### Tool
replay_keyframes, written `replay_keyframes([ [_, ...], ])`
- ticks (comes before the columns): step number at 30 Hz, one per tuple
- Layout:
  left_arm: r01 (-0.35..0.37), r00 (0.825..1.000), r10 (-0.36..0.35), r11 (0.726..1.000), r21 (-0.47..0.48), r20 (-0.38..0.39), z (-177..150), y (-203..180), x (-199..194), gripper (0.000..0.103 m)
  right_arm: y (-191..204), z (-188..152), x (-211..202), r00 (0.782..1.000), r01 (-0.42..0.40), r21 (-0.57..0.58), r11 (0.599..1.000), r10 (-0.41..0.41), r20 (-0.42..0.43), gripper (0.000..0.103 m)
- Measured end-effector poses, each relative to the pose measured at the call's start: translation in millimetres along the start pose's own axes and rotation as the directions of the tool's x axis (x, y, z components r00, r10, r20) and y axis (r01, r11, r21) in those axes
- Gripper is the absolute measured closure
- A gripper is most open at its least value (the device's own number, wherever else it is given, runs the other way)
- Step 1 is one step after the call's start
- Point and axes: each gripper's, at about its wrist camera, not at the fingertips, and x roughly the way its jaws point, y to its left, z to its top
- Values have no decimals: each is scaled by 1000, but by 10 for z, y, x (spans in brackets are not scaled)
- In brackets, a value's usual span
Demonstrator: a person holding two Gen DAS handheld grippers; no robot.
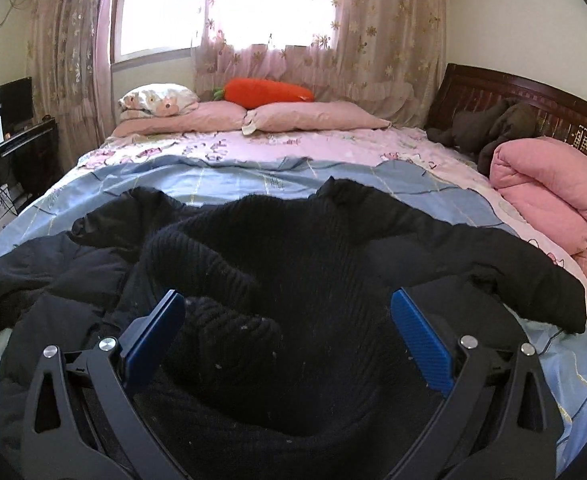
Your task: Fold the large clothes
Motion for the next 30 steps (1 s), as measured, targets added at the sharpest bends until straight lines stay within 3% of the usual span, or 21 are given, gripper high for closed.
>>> replay_keyframes([
  [1, 3, 1000, -3, 1000, 17, -10, -1, 7, 30, 54, 4, -17, 17, 1000, -1, -3, 1000, 1, -5, 1],
  [6, 49, 999, -50, 997, -51, -21, -56, 284, -17, 74, 22, -116, 126, 999, -3, -9, 1000, 3, -54, 1],
  [8, 29, 999, -29, 1000, -8, -17, -75, 196, -45, 80, 9, -130, 138, 998, -19, -1, 1000, 19, -62, 1],
  [10, -5, 1000, 3, 996, 87, 15, -95, -2, -179, 84, 1, -128, 142, 997, -27, 6, 1000, 27, -67, 1],
  [12, 25, 998, -37, 982, 186, 60, -159, -316, -333, 85, -16, -120, 146, 997, -33, 13, 999, 34, -74, 1],
  [13, 39, 995, -61, 968, 248, 81, -232, -506, -442, 85, -33, -117, 146, 996, -35, 16, 999, 36, -77, 1],
  [15, 61, 986, -121, 907, 416, 118, -442, -1040, -682, 85, -80, -107, 126, 997, -34, 24, 999, 35, -74, 1],
  [17, 82, 975, -186, 810, 581, 122, -770, -1541, -875, 85, -145, -87, 114, 997, -34, 27, 999, 36, -68, 1],
  [18, 99, 965, -238, 717, 690, 109, -1096, -1878, -1010, 86, -195, -70, 99, 998, -24, 28, 999, 26, -63, 1],
  [20, 110, 953, -290, 592, 798, 84, -1586, -2219, -1159, 86, -306, -43, 76, 999, 9, 30, 1000, -7, -54, 1],
  [22, 133, 946, -324, 412, 901, 9, -2350, -2512, -1261, 86, -435, -22, 48, 998, 51, 45, 998, -48, -49, 1],
  [23, 140, 947, -322, 351, 926, -22, -2633, -2567, -1272, 86, -522, -24, 29, 996, 77, 61, 995, -74, -49, 1],
  [26, 167, 959, -250, 122, 978, -132, -3837, -2584, -1123, 86, -845, -51, -24, 988, 151, 125, 981, -144, -61, 1],
  [29, 142, 976, -154, -93, 986, -155, -4706, -2393, -895, 86, -1209, -120, -52, 978, 198, 185, 962, -183, -95, 1],
  [30, 113, 985, -109, -189, 975, -135, -5029, -2256, -782, 86, -1311, -132, -54, 976, 209, 200, 957, -192, -103, 1],
])
